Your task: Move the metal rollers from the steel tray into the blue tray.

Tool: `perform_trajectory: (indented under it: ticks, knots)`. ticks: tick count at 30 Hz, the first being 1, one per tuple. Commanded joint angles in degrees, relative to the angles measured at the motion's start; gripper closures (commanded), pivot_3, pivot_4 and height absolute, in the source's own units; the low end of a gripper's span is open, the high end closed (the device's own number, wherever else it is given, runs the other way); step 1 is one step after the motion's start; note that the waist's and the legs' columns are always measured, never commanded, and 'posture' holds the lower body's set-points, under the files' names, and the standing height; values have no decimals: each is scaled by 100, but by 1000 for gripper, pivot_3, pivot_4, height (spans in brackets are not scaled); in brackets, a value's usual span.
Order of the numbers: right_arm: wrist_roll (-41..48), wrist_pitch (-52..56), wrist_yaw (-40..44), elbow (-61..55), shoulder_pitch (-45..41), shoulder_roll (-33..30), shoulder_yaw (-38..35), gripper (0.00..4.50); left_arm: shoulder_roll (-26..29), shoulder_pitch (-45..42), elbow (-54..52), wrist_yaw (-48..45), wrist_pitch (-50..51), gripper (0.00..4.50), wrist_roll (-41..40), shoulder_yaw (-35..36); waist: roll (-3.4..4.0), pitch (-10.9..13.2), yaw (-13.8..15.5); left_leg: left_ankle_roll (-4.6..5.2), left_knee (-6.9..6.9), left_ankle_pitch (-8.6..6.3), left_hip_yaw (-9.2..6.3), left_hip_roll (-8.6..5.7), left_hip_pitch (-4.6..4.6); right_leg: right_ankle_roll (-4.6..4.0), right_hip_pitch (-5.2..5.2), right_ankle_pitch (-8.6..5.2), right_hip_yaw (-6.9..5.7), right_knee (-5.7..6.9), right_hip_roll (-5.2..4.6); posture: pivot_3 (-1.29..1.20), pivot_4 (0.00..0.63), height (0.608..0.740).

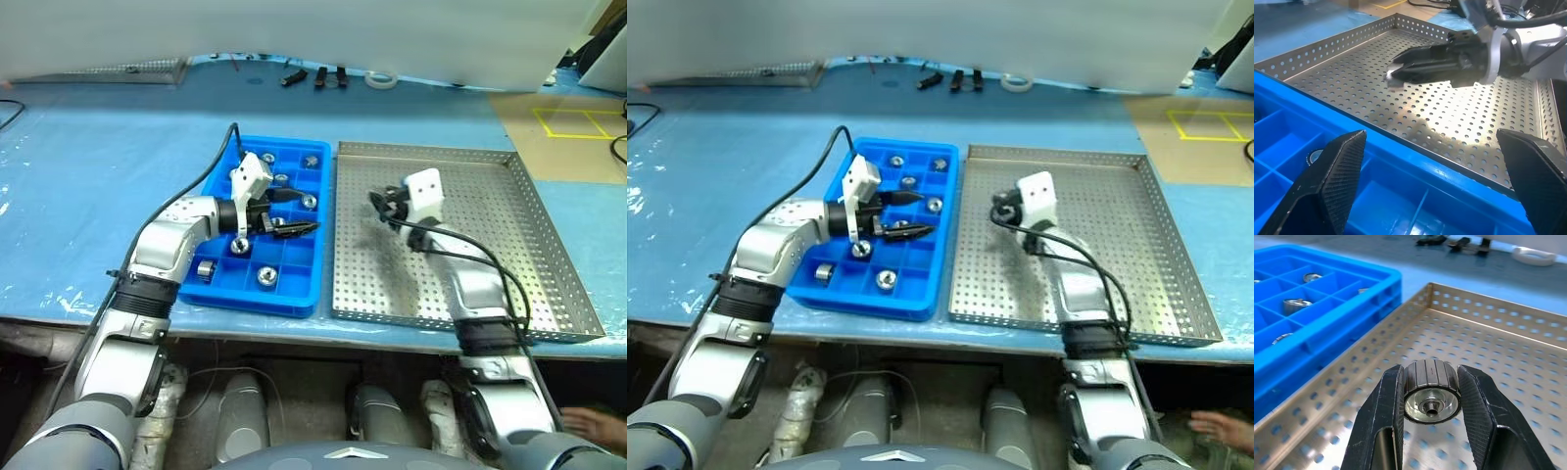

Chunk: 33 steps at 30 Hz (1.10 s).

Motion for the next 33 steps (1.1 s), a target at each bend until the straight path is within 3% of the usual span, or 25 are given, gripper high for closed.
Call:
perform_trajectory:
  ticks: [1, 9, 17, 26, 33]
  knots:
    - [727, 544, 601, -1378, -21, -283, -39, 3235, 208, 141, -656, -325, 26, 0, -288, 47, 2, 1, -46, 1, 0, 0, 1, 2, 3, 0, -4, 0, 1, 0, 1, -128, 150, 740]
    - [1588, 1281, 1895, -1878, -372, -730, 640, 3235, 790, 937, -1704, -277, 356, 0, -619, 380, 3, 1, -53, 0, -16, 0, 2, 10, 23, -3, 0, -2, 0, 7, 4, 42, 150, 740]
    - [1738, 1222, 3005, -1249, -874, -915, 1372, 3235, 1446, 2380, -2898, 236, 656, 0, -926, 1121, 4, 2, 299, -2, -22, 0, -8, 12, 15, -9, -1, -7, -9, 5, 2, 270, 150, 740]
    - [1546, 895, 3607, -581, -1214, -813, 1804, 3235, 1433, 3557, -4059, 1058, 988, 0, -1311, 1647, 4, 2, 721, -4, -20, 1, -27, 11, -3, -11, -3, -9, -12, 8, -3, 419, 150, 740]
    - [1310, 598, 3825, -398, -1126, -1112, 1827, 3235, 1423, 3786, -4288, 1399, 1014, 0, -1480, 1603, 4, 2, 977, -5, -18, 1, -33, 11, -6, -8, -3, -10, -6, 12, -3, 418, 150, 740]
